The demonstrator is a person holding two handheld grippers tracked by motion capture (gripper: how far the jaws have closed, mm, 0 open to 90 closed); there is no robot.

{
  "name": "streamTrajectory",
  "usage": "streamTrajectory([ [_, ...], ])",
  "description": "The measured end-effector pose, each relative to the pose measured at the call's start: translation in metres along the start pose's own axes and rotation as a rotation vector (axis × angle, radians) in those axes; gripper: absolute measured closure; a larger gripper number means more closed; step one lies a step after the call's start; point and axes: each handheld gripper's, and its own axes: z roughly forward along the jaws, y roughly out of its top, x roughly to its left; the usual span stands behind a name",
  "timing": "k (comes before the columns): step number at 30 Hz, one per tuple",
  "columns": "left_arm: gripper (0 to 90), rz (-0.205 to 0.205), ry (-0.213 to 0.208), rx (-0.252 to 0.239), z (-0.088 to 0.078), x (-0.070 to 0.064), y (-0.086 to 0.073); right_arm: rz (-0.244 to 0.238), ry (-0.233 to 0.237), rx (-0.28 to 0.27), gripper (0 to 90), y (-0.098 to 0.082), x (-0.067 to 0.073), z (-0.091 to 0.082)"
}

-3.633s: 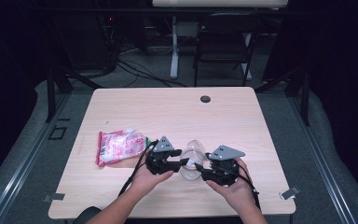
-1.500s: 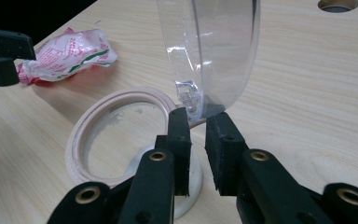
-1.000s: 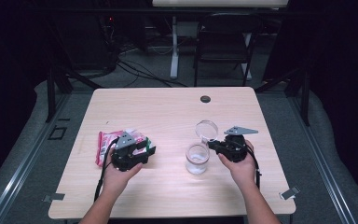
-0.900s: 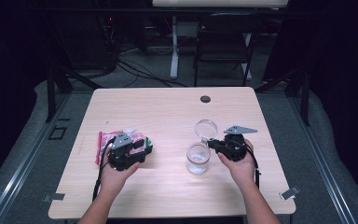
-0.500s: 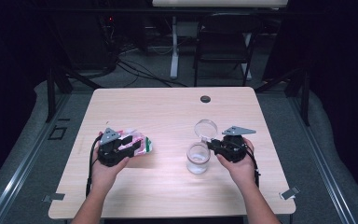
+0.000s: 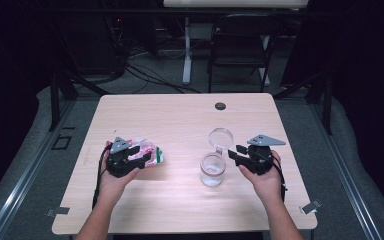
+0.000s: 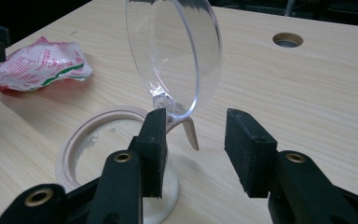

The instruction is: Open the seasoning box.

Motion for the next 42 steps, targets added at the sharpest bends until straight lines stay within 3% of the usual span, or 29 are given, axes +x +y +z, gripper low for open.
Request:
streamTrajectory([
  [4,50.0,-0.012,-0.019,0.047,0.006,-0.002,0.002,0.006,0.005,0.004,60.4,0.0,-0.001,-0.001],
  [7,46.7,0.043,0.019,0.081,0.005,-0.003,-0.002,-0.008,0.003,0.0,60.6,0.0,0.0,-0.001],
  [12,40.8,0.053,0.004,0.07,0.004,-0.004,-0.014,-0.003,-0.002,-0.016,57.5,0.0,0.0,0.0],
  [16,33.8,0.129,0.01,0.103,0.005,-0.015,-0.018,0.011,-0.004,-0.014,54.3,-0.002,0.0,0.002],
  [21,33.1,0.241,0.074,0.139,0.014,-0.028,-0.021,0.009,0.001,-0.023,54.3,-0.003,0.0,0.003],
  [27,33.3,0.303,0.128,0.185,0.03,-0.031,-0.027,0.015,-0.001,-0.03,54.3,-0.003,0.0,0.001],
  [32,33.3,0.373,0.213,0.208,0.043,-0.028,-0.032,0.018,-0.001,-0.029,54.3,-0.004,0.0,0.0],
  [37,36.7,0.396,0.279,0.21,0.052,-0.021,-0.034,0.018,-0.012,-0.024,54.2,-0.006,0.0,-0.002],
  [42,38.7,0.404,0.319,0.209,0.058,-0.015,-0.035,0.022,-0.019,-0.027,54.2,-0.009,-0.001,-0.004],
])
